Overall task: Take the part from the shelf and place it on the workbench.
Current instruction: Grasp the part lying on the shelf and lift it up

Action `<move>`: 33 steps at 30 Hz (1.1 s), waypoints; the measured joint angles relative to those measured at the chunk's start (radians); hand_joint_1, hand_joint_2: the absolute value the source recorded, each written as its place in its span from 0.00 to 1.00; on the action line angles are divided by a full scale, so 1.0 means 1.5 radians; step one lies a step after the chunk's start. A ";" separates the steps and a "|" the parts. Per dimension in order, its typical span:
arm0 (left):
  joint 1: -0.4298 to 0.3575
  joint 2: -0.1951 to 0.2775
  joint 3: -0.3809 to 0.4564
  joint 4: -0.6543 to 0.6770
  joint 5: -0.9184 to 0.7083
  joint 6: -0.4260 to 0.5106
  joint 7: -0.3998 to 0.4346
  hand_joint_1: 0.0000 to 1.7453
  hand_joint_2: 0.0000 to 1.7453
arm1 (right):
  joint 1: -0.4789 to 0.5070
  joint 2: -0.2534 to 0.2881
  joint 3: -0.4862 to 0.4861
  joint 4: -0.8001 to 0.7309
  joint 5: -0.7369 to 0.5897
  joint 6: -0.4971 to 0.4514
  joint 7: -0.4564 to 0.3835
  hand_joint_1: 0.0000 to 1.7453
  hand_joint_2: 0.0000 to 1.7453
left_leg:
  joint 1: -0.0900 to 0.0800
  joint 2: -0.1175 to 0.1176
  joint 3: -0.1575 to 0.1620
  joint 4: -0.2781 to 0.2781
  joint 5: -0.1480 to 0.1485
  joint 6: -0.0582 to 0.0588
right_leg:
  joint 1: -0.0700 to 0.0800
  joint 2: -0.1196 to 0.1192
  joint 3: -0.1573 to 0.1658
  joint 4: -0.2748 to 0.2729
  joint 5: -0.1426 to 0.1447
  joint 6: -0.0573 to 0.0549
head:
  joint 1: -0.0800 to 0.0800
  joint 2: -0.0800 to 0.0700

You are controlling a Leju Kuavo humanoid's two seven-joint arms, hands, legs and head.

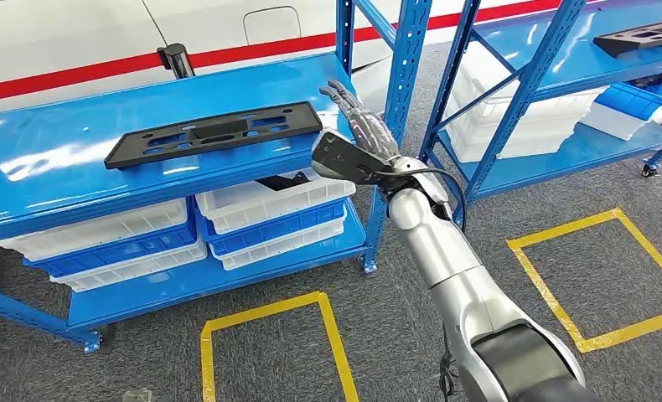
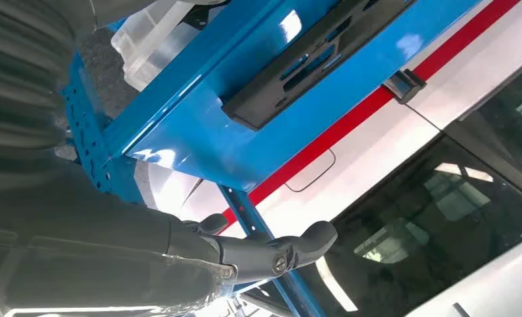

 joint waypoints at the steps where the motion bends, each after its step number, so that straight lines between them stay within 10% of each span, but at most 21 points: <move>1: 0.000 0.000 0.000 0.000 0.001 0.001 -0.001 0.00 0.00 | 0.000 -0.001 0.000 0.000 -0.004 0.000 -0.002 0.00 1.00 | 0.000 0.000 0.000 0.000 0.000 0.000 | 0.000 0.000 0.000 0.000 0.000 0.000 | 0.000 0.000; 9: 0.002 0.004 0.001 0.000 0.009 0.004 -0.009 0.00 0.00 | 0.000 -0.003 0.000 0.001 -0.049 -0.004 -0.030 0.00 1.00 | 0.000 0.000 0.000 0.000 0.000 0.000 | 0.000 0.000 0.000 0.000 0.000 0.000 | 0.000 0.000; 12: 0.001 0.006 0.002 0.000 0.008 0.012 -0.011 0.00 0.00 | 0.000 -0.003 0.002 0.003 -0.053 -0.007 -0.033 0.00 0.25 | 0.000 0.000 0.000 0.000 0.000 0.000 | 0.000 0.000 0.000 0.000 0.000 0.000 | 0.000 0.000; 13: 0.001 0.006 0.002 0.000 0.008 0.016 -0.011 0.00 0.00 | 0.000 -0.003 0.003 0.004 -0.054 -0.007 -0.034 0.00 0.25 | 0.000 0.000 0.000 0.000 0.000 0.000 | 0.000 0.000 0.000 0.000 0.000 0.000 | 0.000 0.000; 16: 0.001 0.007 0.002 0.000 0.007 0.021 -0.012 0.00 0.00 | 0.000 -0.002 0.006 0.005 -0.055 -0.009 -0.036 0.00 1.00 | 0.000 0.000 0.000 0.000 0.000 0.000 | 0.000 0.000 0.000 0.000 0.000 0.000 | 0.000 0.000; 21: 0.001 0.008 0.002 0.000 0.012 0.024 -0.015 0.00 0.00 | -0.002 0.000 0.011 0.007 -0.057 -0.012 -0.039 0.00 1.00 | 0.000 0.000 -0.001 0.000 0.000 0.000 | 0.000 0.000 0.000 0.000 0.000 0.000 | 0.000 0.000; 25: 0.000 0.008 0.002 0.000 0.021 0.020 -0.017 0.00 0.00 | -0.010 0.004 0.017 0.008 -0.058 -0.012 -0.039 0.00 0.00 | 0.000 0.000 -0.001 0.000 0.000 0.000 | 0.000 0.000 0.000 0.000 0.000 0.000 | 0.000 0.000; 33: -0.004 0.008 0.002 0.000 0.028 0.026 -0.022 0.00 0.00 | -0.039 0.010 0.035 0.021 -0.040 -0.035 -0.038 0.00 0.00 | 0.000 0.000 -0.001 0.000 0.000 0.000 | 0.000 0.000 0.000 0.000 0.000 0.000 | 0.000 0.000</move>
